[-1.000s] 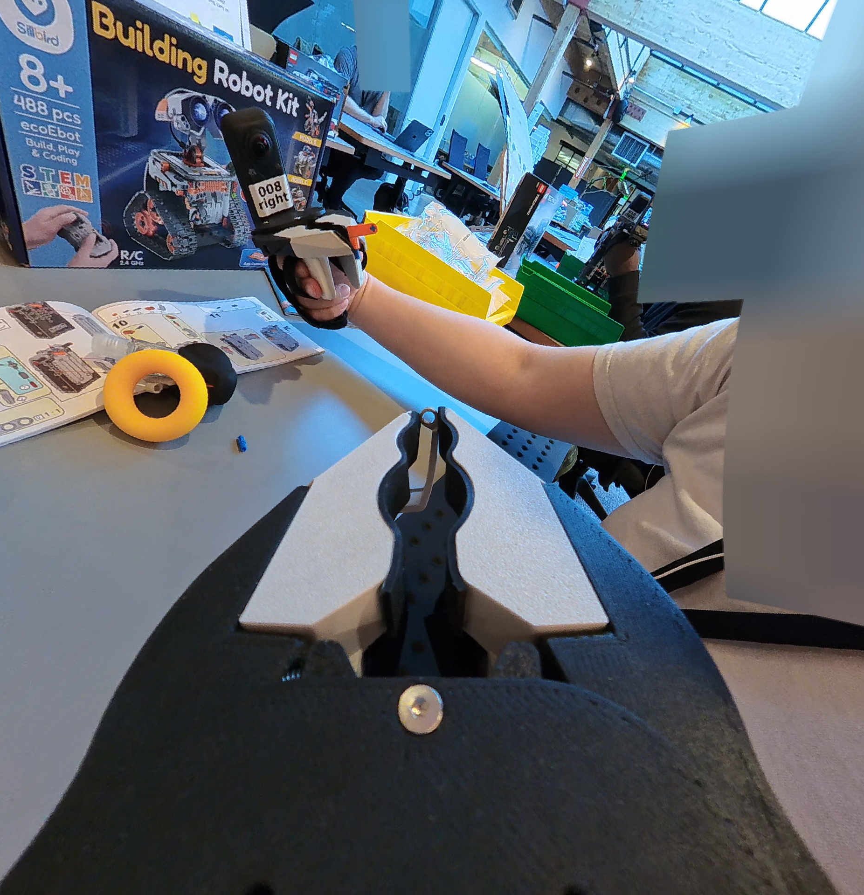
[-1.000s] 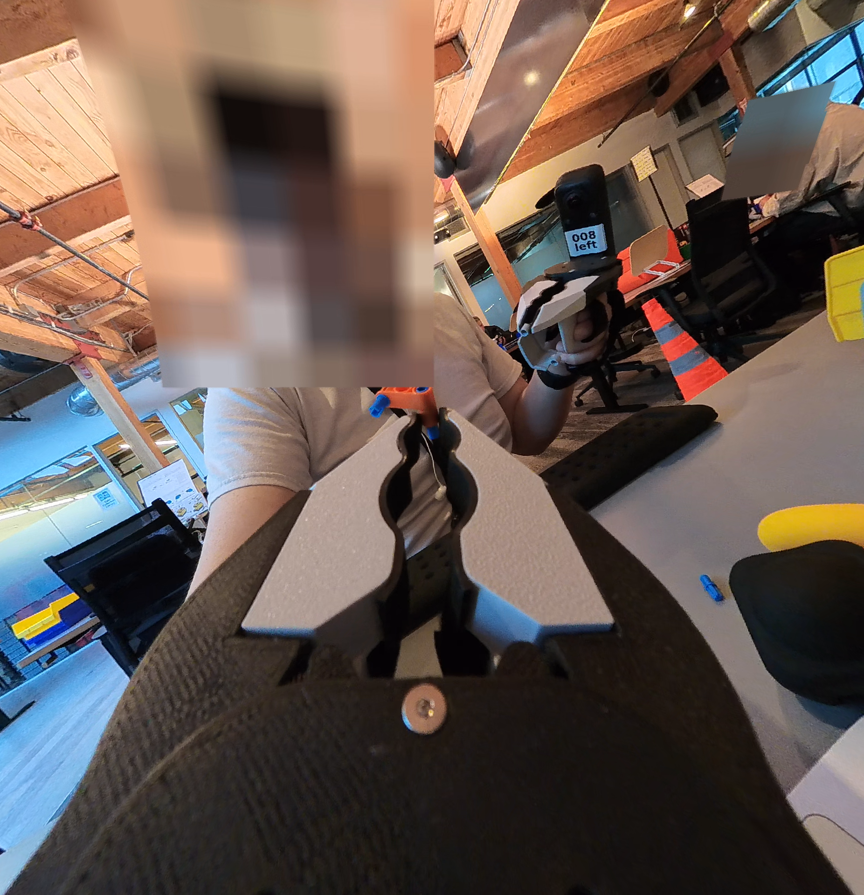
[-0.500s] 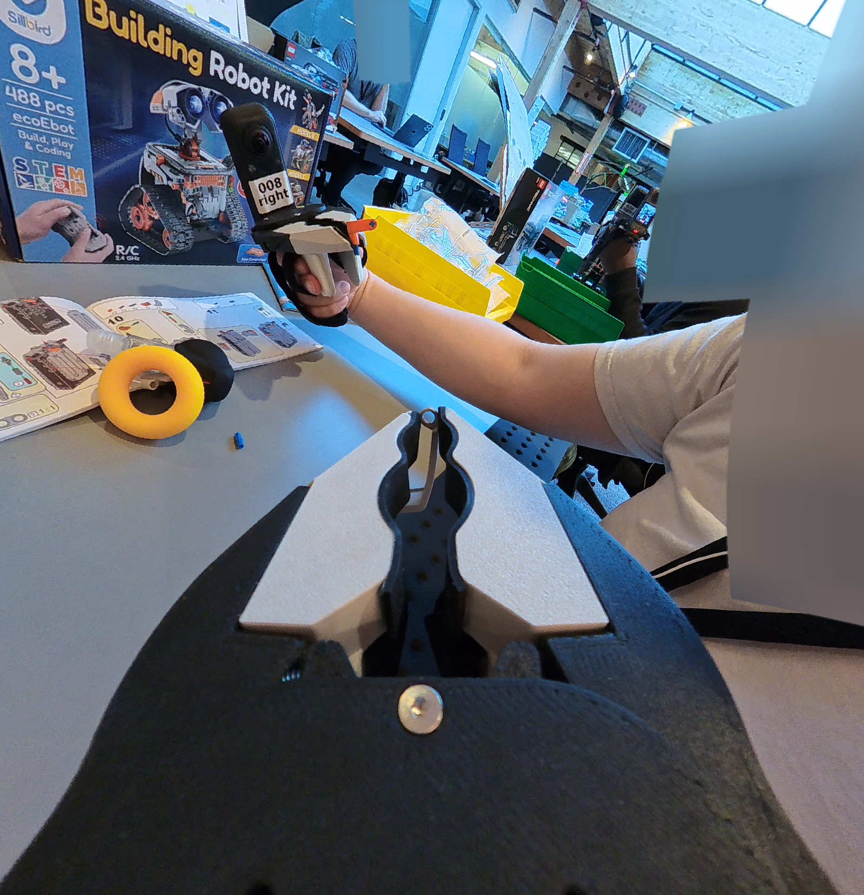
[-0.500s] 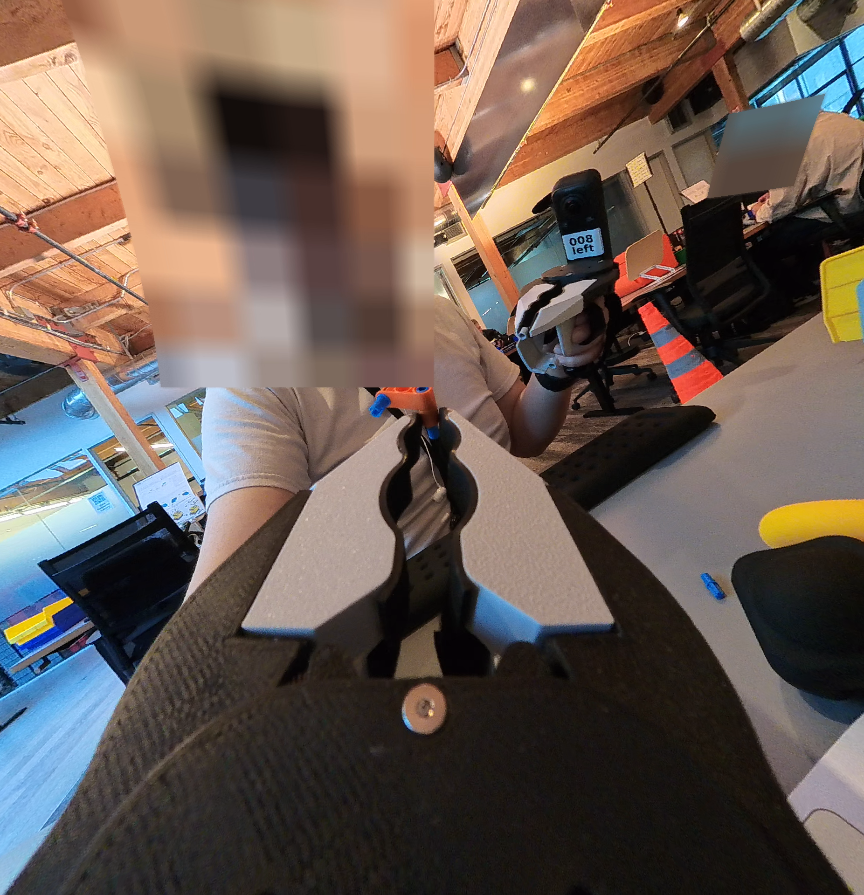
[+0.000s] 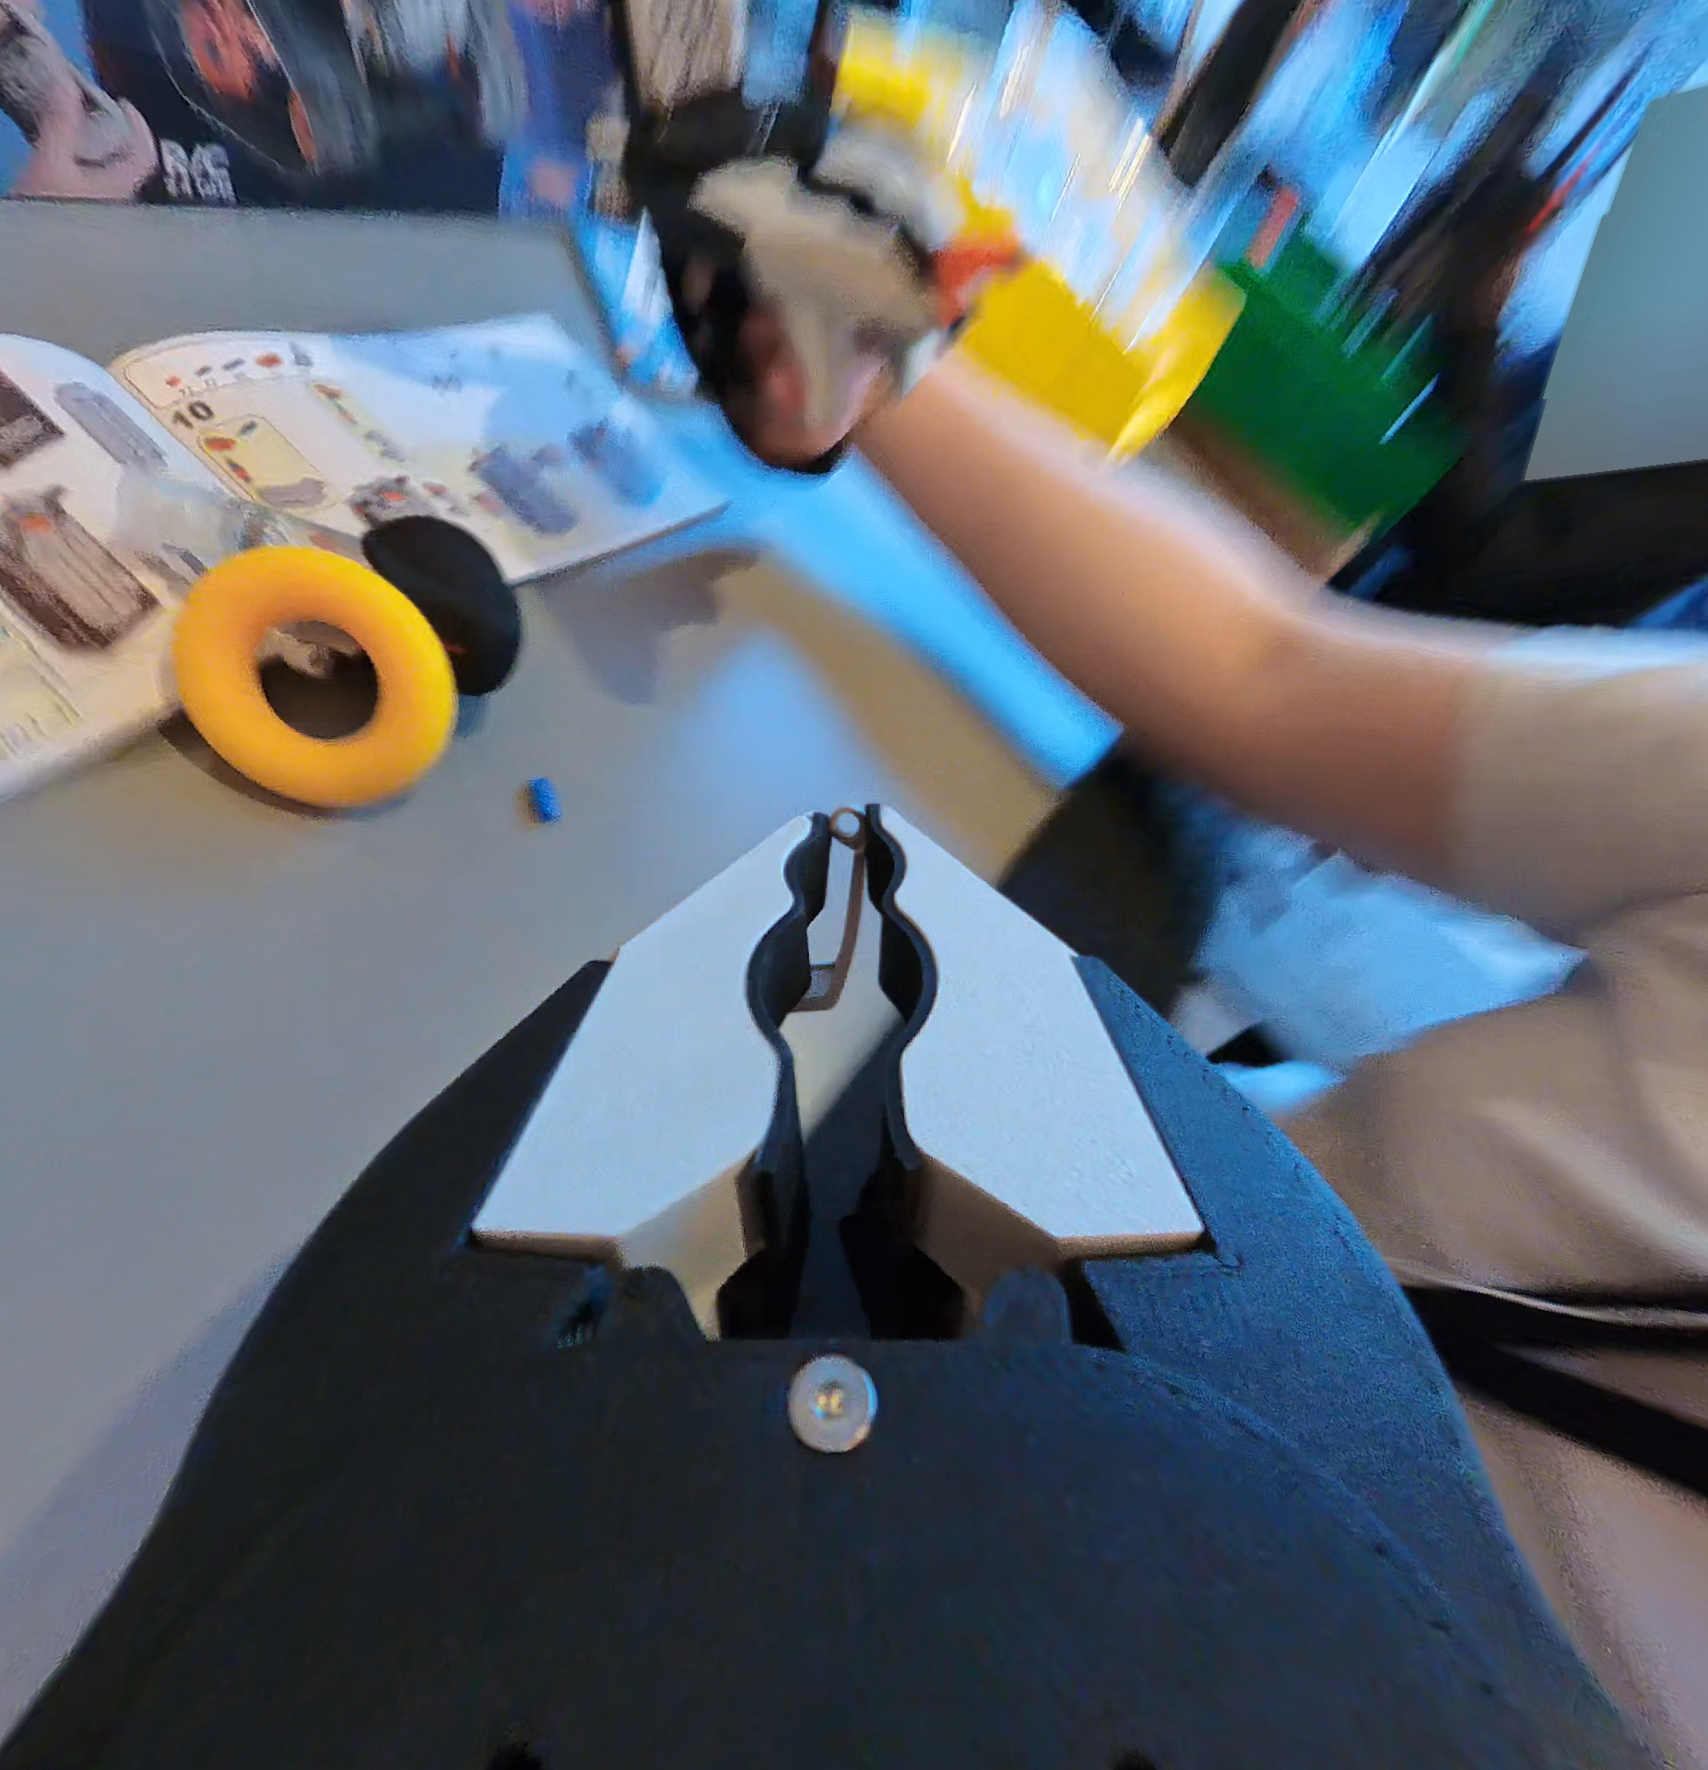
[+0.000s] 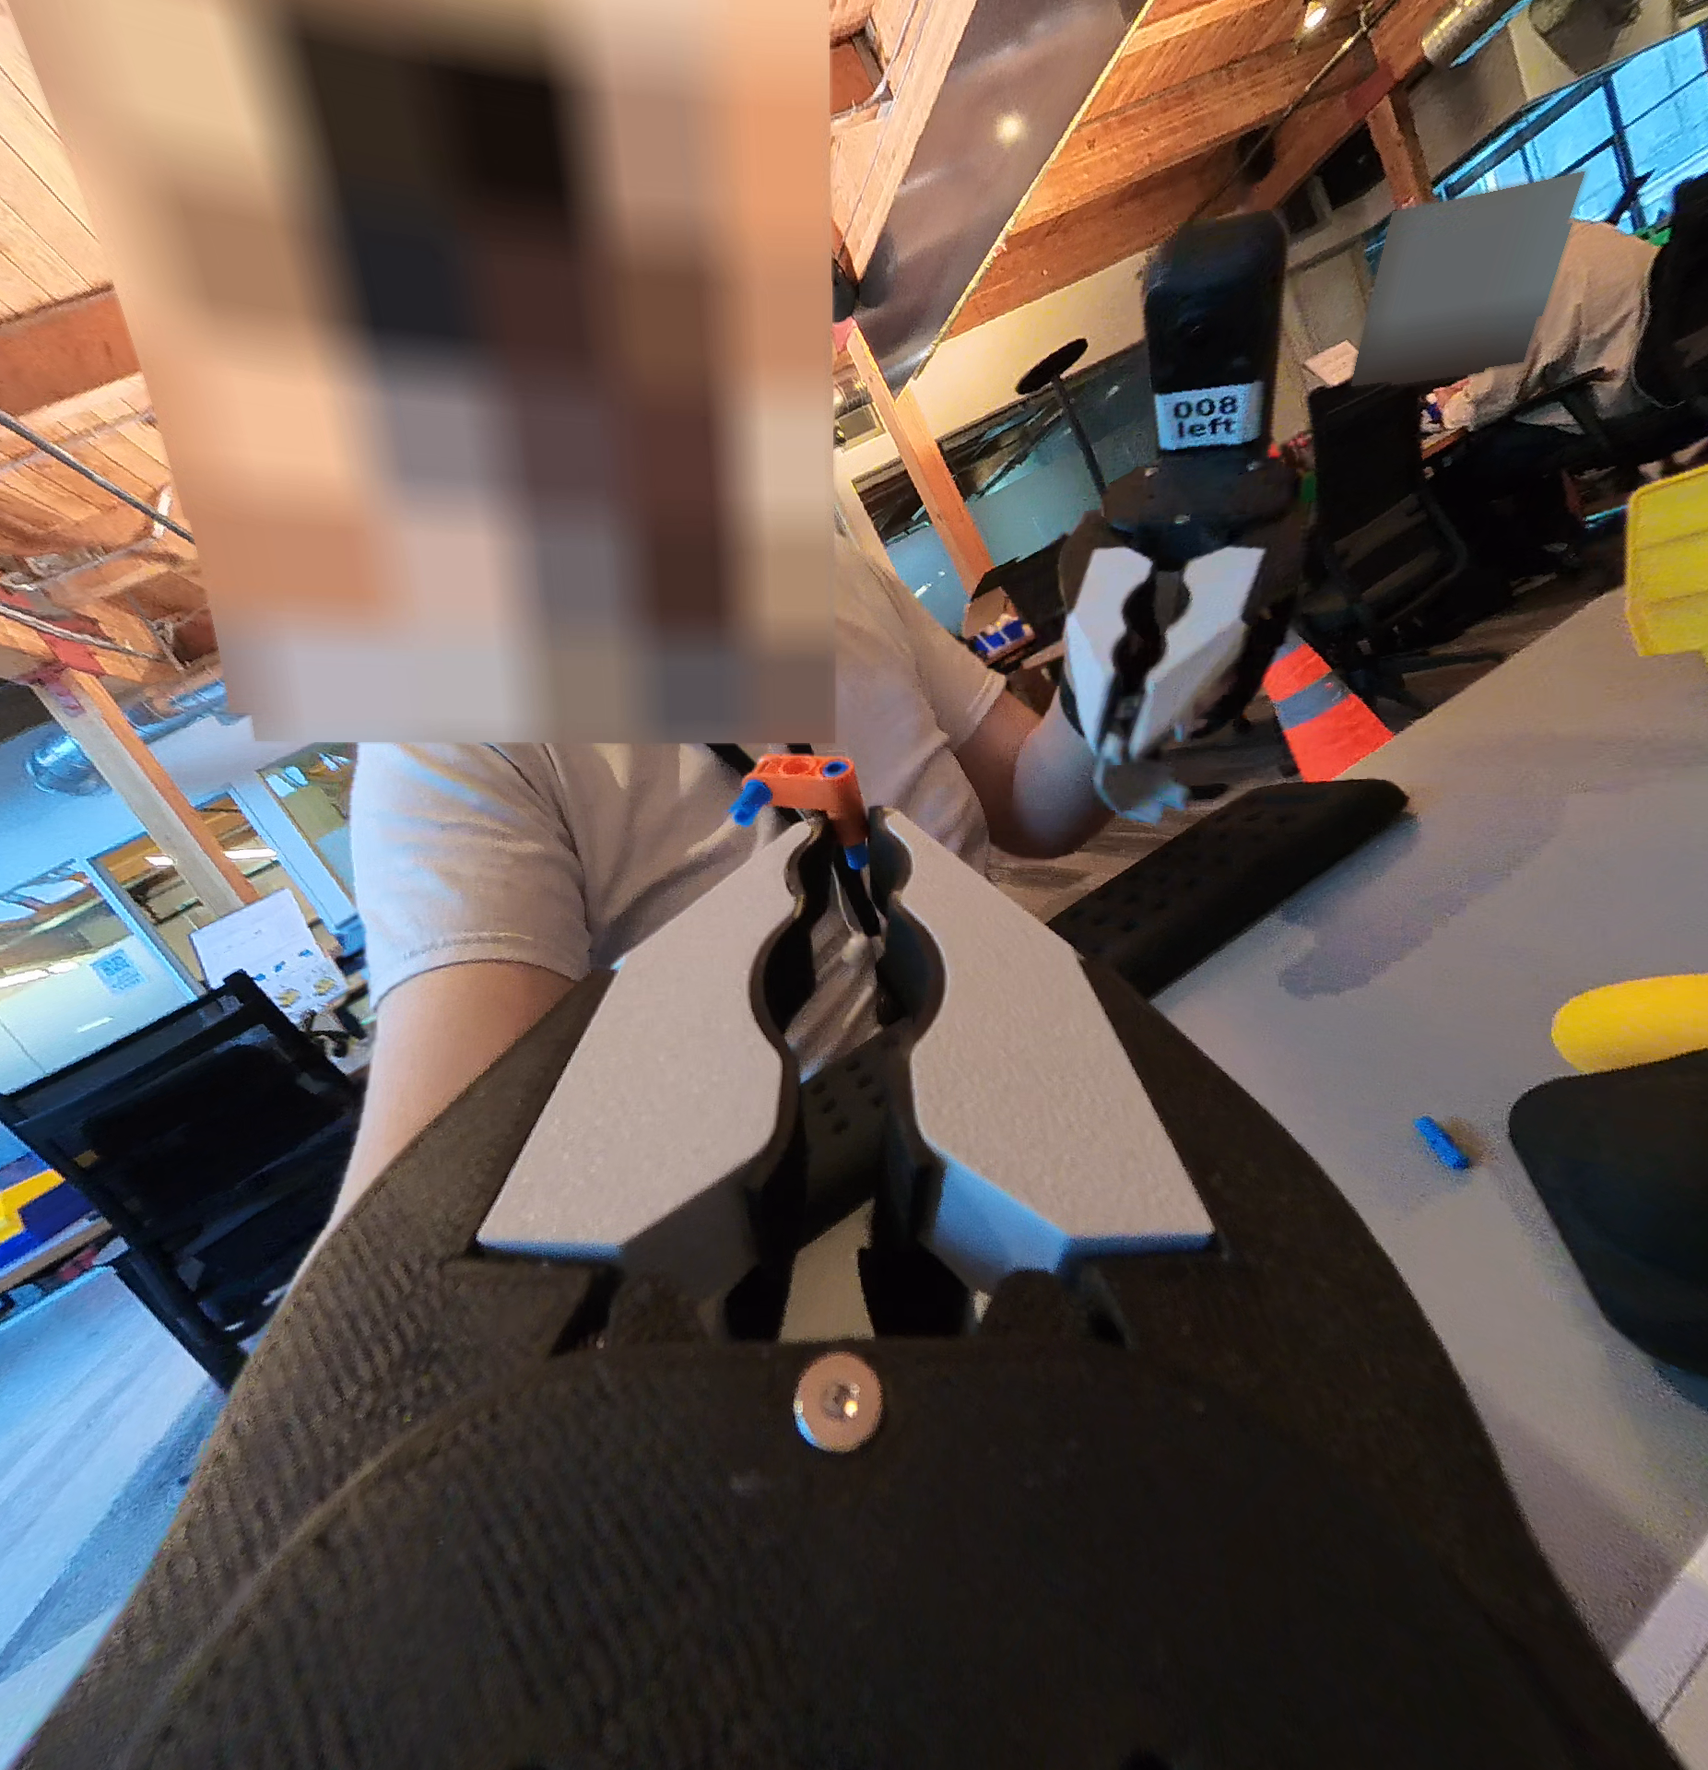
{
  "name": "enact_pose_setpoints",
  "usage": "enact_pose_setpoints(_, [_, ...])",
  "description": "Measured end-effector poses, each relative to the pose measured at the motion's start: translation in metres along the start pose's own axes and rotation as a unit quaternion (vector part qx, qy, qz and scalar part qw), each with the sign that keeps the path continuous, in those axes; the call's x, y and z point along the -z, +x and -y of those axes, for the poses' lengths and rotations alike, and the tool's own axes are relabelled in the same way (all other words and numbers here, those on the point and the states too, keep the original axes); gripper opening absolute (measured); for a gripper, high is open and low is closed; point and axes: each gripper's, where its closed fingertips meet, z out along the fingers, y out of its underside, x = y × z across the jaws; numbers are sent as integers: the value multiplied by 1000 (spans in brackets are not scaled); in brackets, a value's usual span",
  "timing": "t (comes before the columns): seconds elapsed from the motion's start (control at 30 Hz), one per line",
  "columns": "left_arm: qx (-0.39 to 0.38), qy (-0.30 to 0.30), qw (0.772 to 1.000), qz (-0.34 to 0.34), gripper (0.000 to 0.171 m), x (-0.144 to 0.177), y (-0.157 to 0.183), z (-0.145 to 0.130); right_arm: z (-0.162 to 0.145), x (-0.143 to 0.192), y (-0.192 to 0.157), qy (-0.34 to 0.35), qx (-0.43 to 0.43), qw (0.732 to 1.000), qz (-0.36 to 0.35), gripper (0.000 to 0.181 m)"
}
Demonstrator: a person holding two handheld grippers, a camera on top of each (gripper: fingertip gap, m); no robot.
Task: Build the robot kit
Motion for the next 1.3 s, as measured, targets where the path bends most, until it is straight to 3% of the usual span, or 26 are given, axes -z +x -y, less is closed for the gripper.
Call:
enact_pose_setpoints(0.07, [-89,-53,994,17,5,-29,-9,-10,-7,-4,-6,-9,5,1000,-14,6])
enact_pose_setpoints(0.1, [-103,-108,988,33,5,-41,-16,-25,-11,-6,-9,-13,7,1000,-21,6])
enact_pose_setpoints(0.17, [-107,-210,970,59,6,-54,-27,-48,-21,-8,-15,-24,13,999,-38,6])
enact_pose_setpoints(0.27, [-109,-284,950,76,5,-63,-29,-60,-28,-7,-21,-36,10,998,-57,6])
enact_pose_setpoints(0.37, [-104,-376,914,113,5,-63,-39,-79,-24,-7,-26,-33,24,998,-54,6])
enact_pose_setpoints(0.4, [-112,-385,907,128,5,-64,-43,-80,-23,-8,-27,-34,31,998,-50,6])
enact_pose_setpoints(0.63, [-108,-357,920,122,7,-75,-34,-85,-23,-15,-31,-40,43,998,-26,6])
enact_pose_setpoints(0.7, [-105,-324,932,124,20,-75,-31,-75,-22,-17,-30,-33,48,998,-20,6])
enact_pose_setpoints(0.77, [-98,-243,960,103,25,-76,-18,-50,-17,-19,-25,-22,56,998,-21,6])
enact_pose_setpoints(0.83, [-77,-113,989,47,19,-77,8,-7,-10,-25,-24,-9,76,997,-11,6])
enact_pose_setpoints(0.9, [-21,27,997,-66,15,-72,44,37,-3,-35,-26,0,96,995,10,6])
enact_pose_setpoints(0.97, [50,102,976,-186,13,-62,65,63,4,-46,-31,8,114,993,39,6])
enact_pose_setpoints(1.03, [93,130,943,-291,11,-51,81,73,9,-57,-34,12,129,990,58,6])
enact_pose_setpoints(1.3, [113,214,881,-406,0,-35,101,84,17,-85,-38,17,146,984,98,6])
